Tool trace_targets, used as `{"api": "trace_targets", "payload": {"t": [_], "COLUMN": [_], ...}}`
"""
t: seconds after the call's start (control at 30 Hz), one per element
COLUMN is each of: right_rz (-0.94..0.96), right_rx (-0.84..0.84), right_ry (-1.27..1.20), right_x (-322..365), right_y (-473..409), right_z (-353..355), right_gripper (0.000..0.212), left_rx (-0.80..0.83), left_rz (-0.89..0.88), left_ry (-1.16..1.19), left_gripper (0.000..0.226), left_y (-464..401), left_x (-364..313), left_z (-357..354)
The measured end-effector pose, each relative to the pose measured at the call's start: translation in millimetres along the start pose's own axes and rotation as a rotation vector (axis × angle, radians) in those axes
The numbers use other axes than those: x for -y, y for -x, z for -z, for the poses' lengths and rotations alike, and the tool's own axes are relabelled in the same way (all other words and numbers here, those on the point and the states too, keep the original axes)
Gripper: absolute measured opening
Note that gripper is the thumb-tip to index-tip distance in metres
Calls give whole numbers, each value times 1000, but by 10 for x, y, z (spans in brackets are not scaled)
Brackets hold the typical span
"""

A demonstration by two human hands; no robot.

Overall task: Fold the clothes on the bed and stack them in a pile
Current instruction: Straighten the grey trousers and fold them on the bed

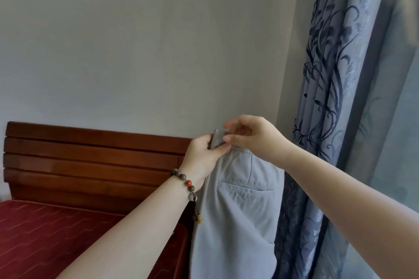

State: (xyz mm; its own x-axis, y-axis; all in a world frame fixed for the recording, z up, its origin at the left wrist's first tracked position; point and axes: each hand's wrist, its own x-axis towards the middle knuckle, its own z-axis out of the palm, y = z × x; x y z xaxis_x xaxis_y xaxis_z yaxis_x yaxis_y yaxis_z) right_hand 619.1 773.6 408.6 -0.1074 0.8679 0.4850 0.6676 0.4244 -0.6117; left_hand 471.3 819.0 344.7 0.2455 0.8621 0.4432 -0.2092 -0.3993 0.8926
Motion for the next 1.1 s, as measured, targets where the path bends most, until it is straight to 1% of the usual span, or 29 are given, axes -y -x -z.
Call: {"api": "trace_targets", "payload": {"t": [0.03, 0.07, 0.1, 0.13, 0.17, 0.2, 0.23, 0.3, 0.33, 0.37, 0.43, 0.53, 0.6, 0.67, 0.73, 0.8, 0.83, 0.9, 1.0, 1.03, 1.1], "right_rz": [92, 135, 120, 70, 20, 10, 42, 138, 184, 209, 232, 301, 333, 340, 340, 376, 390, 365, 245, 223, 221], "right_rx": [-32, -11, 65, 147, 209, 207, 165, 73, 32, 5, -47, -102, -143, -167, -135, -76, -37, 12, 26, 32, 40], "right_ry": [207, 351, 425, 444, 449, 450, 429, 345, 308, 279, 254, 255, 271, 313, 348, 339, 325, 261, 228, 239, 275], "right_x": [-23, -44, -71, -81, -115, -138, -175, -225, -233, -249, -258, -245, -246, -260, -225, -150, -108, -6, 87, 99, 117], "right_y": [-26, -46, -63, -63, -65, -62, -66, -56, -43, -39, -30, -17, -14, -12, 15, 1, -16, -41, -82, -92, -99], "right_z": [48, 111, 178, 224, 232, 217, 199, 149, 129, 118, 108, 73, 61, 54, 53, 63, 70, 65, 70, 74, 77], "right_gripper": [49, 66, 75, 70, 51, 35, 36, 46, 46, 45, 46, 57, 59, 52, 31, 43, 45, 35, 14, 10, 11], "left_rx": [-3, -7, -14, -26, -44, -60, -76, -139, -173, -191, -157, -25, 50, 44, 5, -8, -14, -24, -22, -24, -33], "left_rz": [-16, -34, -58, -87, -120, -160, -206, -314, -370, -424, -478, -405, -318, -270, -249, -245, -247, -253, -287, -301, -318], "left_ry": [-25, -43, -56, -66, -86, -118, -154, -217, -248, -283, -334, -348, -340, -349, -369, -367, -368, -389, -431, -431, -408], "left_gripper": [19, 18, 16, 16, 20, 25, 30, 37, 38, 36, 25, 13, 19, 25, 29, 29, 26, 25, 28, 28, 27], "left_y": [-11, -16, -18, -21, -27, -27, -16, 21, 41, 67, 122, 168, 150, 99, 43, 4, -15, -52, -70, -66, -44], "left_x": [-33, -72, -109, -142, -168, -185, -192, -179, -158, -136, -104, -90, -92, -100, -114, -131, -139, -158, -194, -202, -198], "left_z": [29, 56, 83, 109, 132, 148, 154, 161, 173, 191, 233, 310, 335, 343, 338, 321, 309, 279, 230, 228, 243]}}
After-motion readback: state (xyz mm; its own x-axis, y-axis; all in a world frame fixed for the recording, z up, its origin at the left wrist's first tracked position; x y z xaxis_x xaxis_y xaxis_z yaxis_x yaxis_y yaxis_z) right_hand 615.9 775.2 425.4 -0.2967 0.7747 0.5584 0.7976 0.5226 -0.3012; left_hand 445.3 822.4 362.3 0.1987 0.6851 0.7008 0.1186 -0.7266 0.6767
